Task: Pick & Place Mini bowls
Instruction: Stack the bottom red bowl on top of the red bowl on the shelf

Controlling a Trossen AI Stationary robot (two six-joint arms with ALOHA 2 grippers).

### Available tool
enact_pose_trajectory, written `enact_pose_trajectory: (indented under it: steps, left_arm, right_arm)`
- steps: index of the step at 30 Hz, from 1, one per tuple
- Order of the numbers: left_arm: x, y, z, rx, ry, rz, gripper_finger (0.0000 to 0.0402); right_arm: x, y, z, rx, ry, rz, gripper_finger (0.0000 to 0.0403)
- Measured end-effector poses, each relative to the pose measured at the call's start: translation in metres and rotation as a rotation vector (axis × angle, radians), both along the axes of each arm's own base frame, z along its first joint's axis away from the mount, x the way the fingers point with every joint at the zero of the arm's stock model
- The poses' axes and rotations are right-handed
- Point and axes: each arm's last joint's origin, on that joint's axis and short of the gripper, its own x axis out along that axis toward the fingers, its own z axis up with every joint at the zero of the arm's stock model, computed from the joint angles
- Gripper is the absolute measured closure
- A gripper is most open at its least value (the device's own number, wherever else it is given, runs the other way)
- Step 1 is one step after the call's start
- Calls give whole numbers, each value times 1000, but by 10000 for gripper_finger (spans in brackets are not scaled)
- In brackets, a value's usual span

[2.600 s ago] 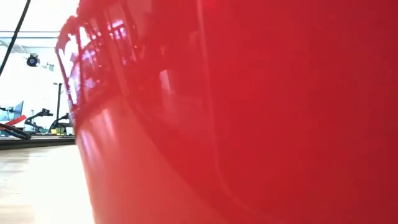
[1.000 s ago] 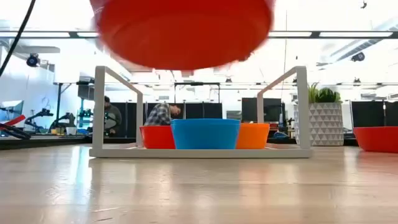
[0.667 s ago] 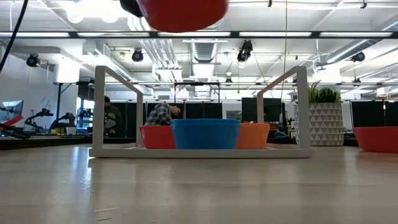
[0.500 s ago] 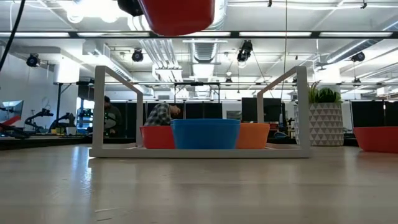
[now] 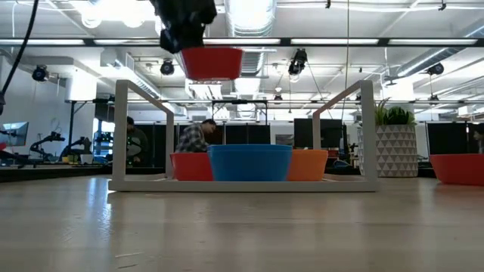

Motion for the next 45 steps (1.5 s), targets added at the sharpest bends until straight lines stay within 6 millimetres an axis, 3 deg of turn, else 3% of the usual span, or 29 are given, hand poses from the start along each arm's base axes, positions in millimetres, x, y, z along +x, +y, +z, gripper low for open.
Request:
enact_pose_trajectory:
  steps: [7,22,45]
  left_arm:
    - [15,26,-27,1,116,-108,401]
    - [49,47,-93,3,353,-257,401]
    - [52,54,-100,3,363,-252,375]
  right_arm:
    - [0,0,0,9,3,-7,337]
    - [0,0,0,31,13,-22,337]
    - [0,0,-1,23,15,-17,337]
